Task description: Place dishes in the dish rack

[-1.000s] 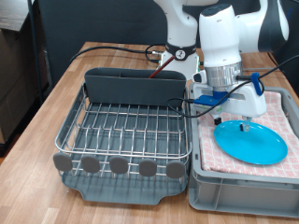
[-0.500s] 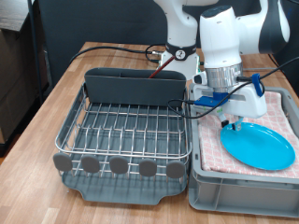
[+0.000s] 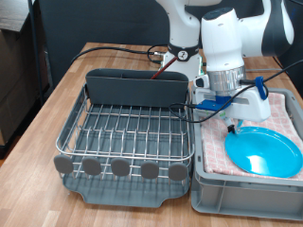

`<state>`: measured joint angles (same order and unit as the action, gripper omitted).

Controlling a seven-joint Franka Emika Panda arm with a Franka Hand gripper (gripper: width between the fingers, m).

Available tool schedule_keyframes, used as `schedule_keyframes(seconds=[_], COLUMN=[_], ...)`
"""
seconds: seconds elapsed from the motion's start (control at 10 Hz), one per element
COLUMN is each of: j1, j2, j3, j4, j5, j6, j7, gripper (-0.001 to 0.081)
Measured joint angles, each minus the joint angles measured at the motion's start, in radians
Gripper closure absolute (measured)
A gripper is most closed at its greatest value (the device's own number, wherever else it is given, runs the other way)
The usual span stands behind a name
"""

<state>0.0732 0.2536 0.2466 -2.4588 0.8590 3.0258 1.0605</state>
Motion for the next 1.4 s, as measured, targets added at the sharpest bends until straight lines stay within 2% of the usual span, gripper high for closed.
schedule_keyframes(seconds=[0.2,0.5,0.7,1.1,1.4], j1=[0.02,0.095,0.12,0.129,0.129], j2=[-0.002,-0.03,-0.063,-0.122,-0.165], j3=[-0.033,-0.149,-0.194,-0.237,-0.246], j4=[0.002,0.004,0.007,0.024,0.056], j5=[-0.069,-0.294,-0.406,-0.634,-0.754], j6=[-0.011,-0.087,-0.139,-0.249,-0.386], j7=[0.04,0.225,0.309,0.418,0.507], gripper=[0.0779,0.0779,0.0784,0.0789,0.0789])
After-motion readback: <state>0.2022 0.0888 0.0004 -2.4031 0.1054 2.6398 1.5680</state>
